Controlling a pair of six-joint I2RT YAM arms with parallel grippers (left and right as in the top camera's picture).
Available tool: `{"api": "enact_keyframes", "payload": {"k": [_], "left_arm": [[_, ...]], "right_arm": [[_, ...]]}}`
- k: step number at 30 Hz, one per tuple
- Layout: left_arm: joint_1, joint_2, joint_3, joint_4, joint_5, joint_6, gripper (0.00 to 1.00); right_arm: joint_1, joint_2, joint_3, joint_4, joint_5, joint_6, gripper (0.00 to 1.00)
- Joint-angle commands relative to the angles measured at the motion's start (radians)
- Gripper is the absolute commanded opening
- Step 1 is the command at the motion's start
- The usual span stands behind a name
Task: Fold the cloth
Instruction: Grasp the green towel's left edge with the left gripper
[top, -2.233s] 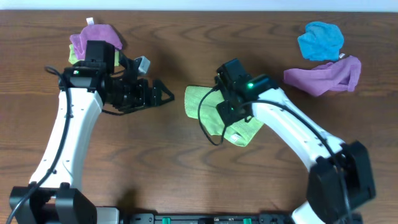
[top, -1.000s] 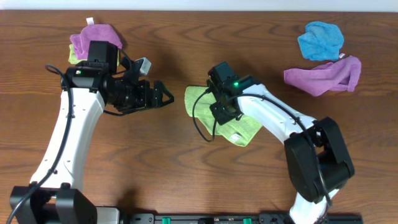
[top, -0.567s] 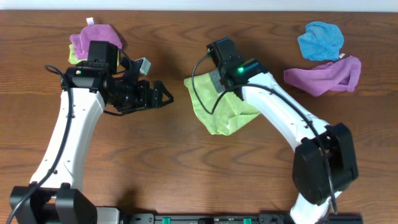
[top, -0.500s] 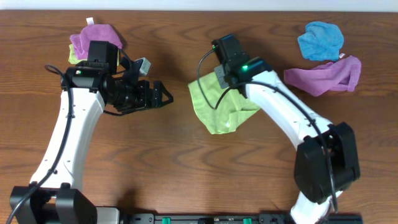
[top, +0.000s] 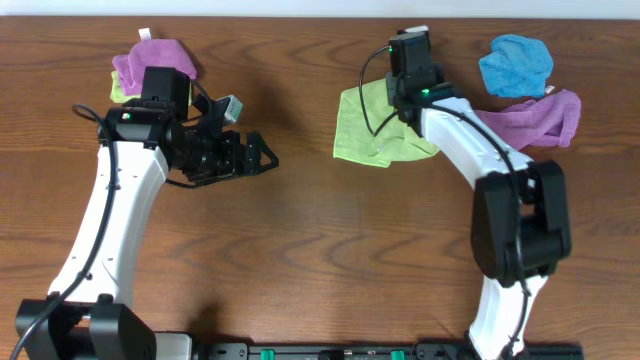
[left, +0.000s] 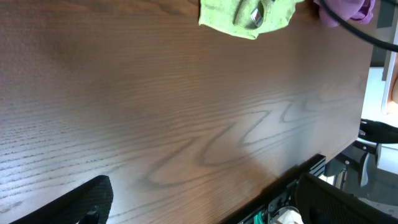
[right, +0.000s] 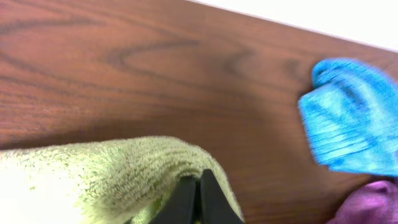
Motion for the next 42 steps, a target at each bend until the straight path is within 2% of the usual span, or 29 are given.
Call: {"api": "enact_keyframes", "payload": {"k": [1, 2, 5, 7, 8, 10, 14, 18, 22, 25, 28, 30, 42], "left_arm": [[-0.003, -0.009, 0.021, 0.000, -0.004, 0.023, 0.95], [-0.003, -0.009, 0.021, 0.000, -0.004, 0.023, 0.95], [-0.011, -0.007, 0.020, 0.002, -0.005, 0.023, 0.95], [-0.028, 0.002, 0.020, 0.014, -0.021, 0.022, 0.95], [-0.047, 0.011, 0.020, 0.027, -0.039, 0.016, 0.95], [-0.085, 0.035, 0.020, 0.056, -0.069, -0.008, 0.95], [-0.169, 0.111, 0.020, 0.123, -0.105, -0.080, 0.95], [-0.224, 0.184, 0.021, 0.220, -0.108, -0.166, 0.95], [-0.245, 0.222, 0.021, 0.376, -0.109, -0.224, 0.95], [-0.253, 0.257, 0.021, 0.529, -0.108, -0.293, 0.95], [-0.269, 0.291, 0.021, 0.616, -0.109, -0.314, 0.95], [-0.289, 0.330, 0.021, 0.674, -0.110, -0.335, 0.96], [-0.394, 0.446, 0.024, 0.734, -0.107, -0.382, 0.95]], "right_arm": [[0.024, 0.014, 0.011, 0.008, 0.016, 0.010, 0.41], [0.032, 0.014, 0.011, 0.008, 0.026, 0.017, 0.54], [0.056, -0.002, 0.014, 0.013, 0.109, 0.047, 0.79], [0.074, -0.019, 0.019, 0.002, 0.139, 0.046, 0.87], [0.087, -0.039, 0.027, -0.025, 0.144, 0.047, 0.94], [0.110, -0.073, 0.042, -0.082, 0.140, 0.068, 0.99], [0.146, -0.168, 0.078, -0.272, 0.124, 0.208, 0.99], [0.137, -0.255, 0.090, -0.532, -0.093, 0.395, 0.98], [0.100, -0.260, 0.087, -0.686, -0.129, 0.517, 0.93], [0.064, -0.254, 0.083, -0.723, -0.148, 0.535, 0.86], [0.038, -0.254, 0.083, -0.737, -0.152, 0.568, 0.81], [0.016, -0.254, 0.083, -0.756, -0.176, 0.595, 0.81], [-0.030, -0.254, 0.082, -0.777, -0.241, 0.610, 0.80]]}}
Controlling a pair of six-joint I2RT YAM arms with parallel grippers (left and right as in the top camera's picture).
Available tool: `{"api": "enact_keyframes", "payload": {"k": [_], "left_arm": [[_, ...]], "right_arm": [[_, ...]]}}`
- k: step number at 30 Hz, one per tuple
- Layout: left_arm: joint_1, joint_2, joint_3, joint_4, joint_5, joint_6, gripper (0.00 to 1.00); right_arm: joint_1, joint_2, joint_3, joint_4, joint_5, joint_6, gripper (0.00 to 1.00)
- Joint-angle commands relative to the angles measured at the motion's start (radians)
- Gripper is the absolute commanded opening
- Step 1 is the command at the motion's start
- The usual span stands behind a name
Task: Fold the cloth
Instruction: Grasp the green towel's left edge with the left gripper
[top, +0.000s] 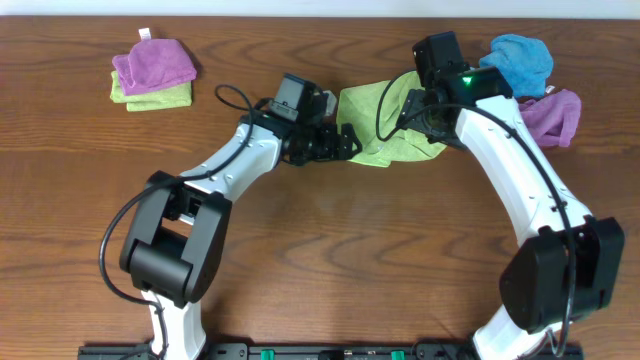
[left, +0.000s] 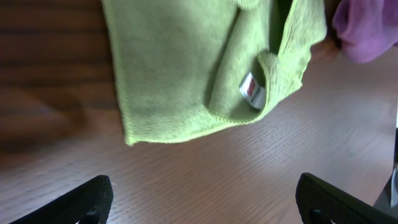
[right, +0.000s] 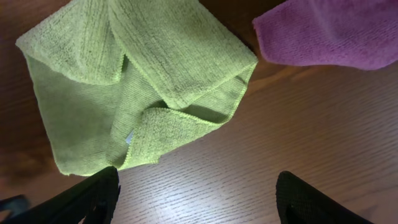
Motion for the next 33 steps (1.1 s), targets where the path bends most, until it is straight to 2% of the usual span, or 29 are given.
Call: {"api": "enact_keyframes", "payload": {"k": [1, 6, 14, 22, 33], "left_arm": [[-0.019, 0.000, 0.018, 0.007, 0.004, -0.042, 0.95], [-0.045, 0.025, 0.018, 0.055, -0.091, -0.108, 0.96], [-0.047, 0.060, 0.018, 0.070, -0.118, -0.146, 0.95], [-0.049, 0.068, 0.018, 0.072, -0.172, -0.238, 0.95], [-0.049, 0.159, 0.018, 0.135, -0.093, -0.357, 0.95]], "right_arm": [[-0.005, 0.000, -0.002, -0.003, -0.014, 0.024, 0.80], [-0.005, 0.000, -0.006, -0.005, -0.041, 0.024, 0.81], [-0.005, 0.000, -0.006, -0.025, -0.063, 0.024, 0.81], [-0.005, 0.000, -0.006, -0.042, -0.063, 0.024, 0.82], [-0.005, 0.000, -0.006, -0.043, -0.081, 0.023, 0.82]]}}
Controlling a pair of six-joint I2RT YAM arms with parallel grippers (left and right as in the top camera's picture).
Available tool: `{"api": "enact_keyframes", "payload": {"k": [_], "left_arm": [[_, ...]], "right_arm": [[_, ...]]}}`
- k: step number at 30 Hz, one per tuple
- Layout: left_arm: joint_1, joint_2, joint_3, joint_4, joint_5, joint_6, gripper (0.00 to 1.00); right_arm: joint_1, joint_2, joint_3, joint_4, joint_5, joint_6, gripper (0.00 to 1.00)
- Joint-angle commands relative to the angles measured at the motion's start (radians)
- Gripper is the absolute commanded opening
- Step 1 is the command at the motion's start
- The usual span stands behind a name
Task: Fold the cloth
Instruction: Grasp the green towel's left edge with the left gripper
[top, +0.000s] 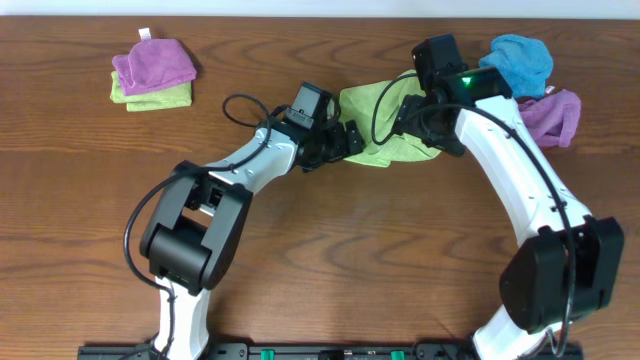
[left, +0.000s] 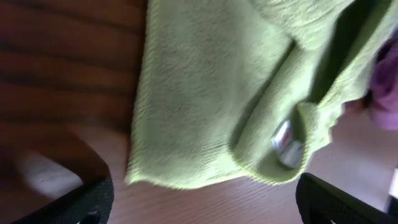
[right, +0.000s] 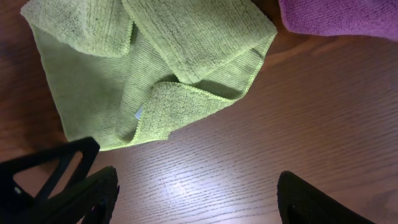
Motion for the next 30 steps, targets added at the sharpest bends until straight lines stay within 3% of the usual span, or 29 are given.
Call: {"api": "enact_keyframes", "payload": {"k": [1, 7, 9, 11, 16, 17, 23, 30], "left_arm": [[-0.003, 0.064, 0.004, 0.022, 0.030, -0.061, 0.95], [-0.005, 0.093, 0.004, 0.082, 0.048, -0.102, 1.00], [-0.005, 0.095, 0.004, 0.084, 0.042, -0.101, 0.84], [-0.005, 0.095, 0.004, 0.089, 0.019, -0.104, 0.57], [-0.005, 0.095, 0.004, 0.117, -0.001, -0.104, 0.22], [-0.005, 0.095, 0.004, 0.117, -0.006, -0.103, 0.06], [0.000, 0.095, 0.004, 0.116, 0.004, -0.070, 0.06], [0.031, 0.095, 0.004, 0.098, 0.062, -0.022, 0.06]], "right_arm": [[-0.005, 0.000, -0.005, -0.002, -0.002, 0.013, 0.82], [-0.005, 0.000, -0.005, -0.002, -0.002, 0.013, 0.82], [-0.005, 0.000, -0.005, -0.001, -0.002, 0.013, 0.82], [-0.004, 0.000, -0.005, -0.001, -0.003, 0.013, 0.82], [-0.004, 0.000, -0.005, -0.001, -0.044, 0.013, 0.82], [-0.004, 0.000, -0.005, -0.001, -0.067, 0.009, 0.82], [0.003, 0.011, -0.030, 0.016, -0.117, -0.023, 0.81], [0.004, 0.089, -0.087, 0.123, -0.119, -0.025, 0.72]]}}
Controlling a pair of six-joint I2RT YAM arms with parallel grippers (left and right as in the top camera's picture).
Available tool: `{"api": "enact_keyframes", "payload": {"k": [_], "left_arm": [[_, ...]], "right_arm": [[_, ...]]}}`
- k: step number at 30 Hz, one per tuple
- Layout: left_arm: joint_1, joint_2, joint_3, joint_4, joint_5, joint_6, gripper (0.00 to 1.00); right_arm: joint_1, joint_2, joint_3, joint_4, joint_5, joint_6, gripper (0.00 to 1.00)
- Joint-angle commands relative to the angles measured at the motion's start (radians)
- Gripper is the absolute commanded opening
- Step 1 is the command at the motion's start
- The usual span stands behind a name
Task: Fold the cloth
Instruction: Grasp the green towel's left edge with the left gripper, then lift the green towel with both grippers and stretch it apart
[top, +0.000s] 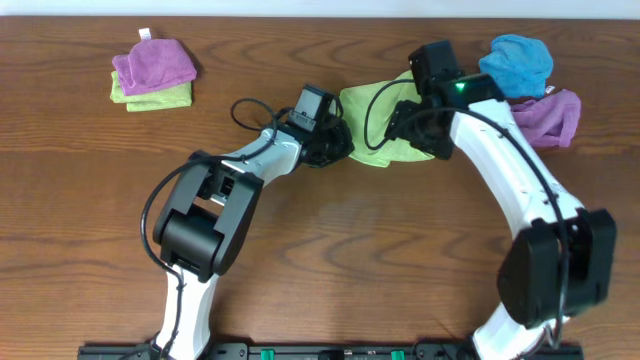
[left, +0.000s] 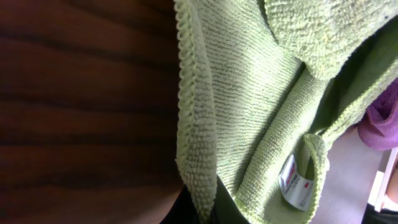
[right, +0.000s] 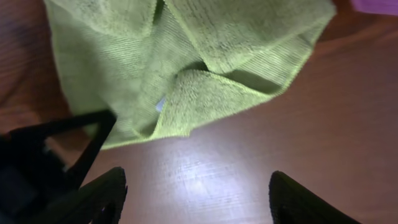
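The green cloth (top: 366, 101) lies crumpled at the back middle of the table, its corners folded in over each other and a white label (left: 292, 183) showing. My left gripper (top: 343, 147) is shut on the cloth's left edge (left: 198, 186), which is pinched between its dark fingers at the bottom of the left wrist view. Over the cloth's right part my right gripper (top: 412, 128) hangs wide open and holds nothing. In the right wrist view the cloth (right: 186, 56) lies ahead of those fingers (right: 102, 196).
A folded pink cloth on a folded green one (top: 152, 72) sits at the back left. A blue cloth (top: 516, 62) and a purple cloth (top: 546, 115) lie just right of the green cloth. The left gripper's dark body (right: 43, 149) shows in the right wrist view.
My left gripper was open beside the cloth's left edge and is now shut on that edge. My right gripper, still open, has shifted a little over the cloth.
First my right gripper was shut on the green cloth while my left arm stood open far to the left. Then the right had let go and hung open above the cloth, with the left open near its left edge. The left came closer and now grips that edge.
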Motion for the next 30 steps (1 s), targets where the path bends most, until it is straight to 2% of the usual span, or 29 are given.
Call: {"api": "enact_keyframes", "payload": {"k": [1, 9, 27, 30], "left_arm": [[0.026, 0.015, -0.008, -0.015, 0.032, 0.050, 0.06], [0.047, 0.015, -0.008, -0.035, 0.071, 0.083, 0.06], [0.047, 0.015, -0.008, -0.038, 0.108, 0.101, 0.06], [0.047, 0.015, -0.008, -0.038, 0.112, 0.101, 0.06]], "right_arm": [[0.004, 0.069, -0.019, 0.035, -0.014, -0.008, 0.71], [0.004, 0.175, -0.019, 0.116, -0.079, 0.013, 0.68], [0.004, 0.233, -0.019, 0.189, -0.087, 0.024, 0.61], [0.004, 0.253, -0.019, 0.188, -0.097, 0.024, 0.57]]}}
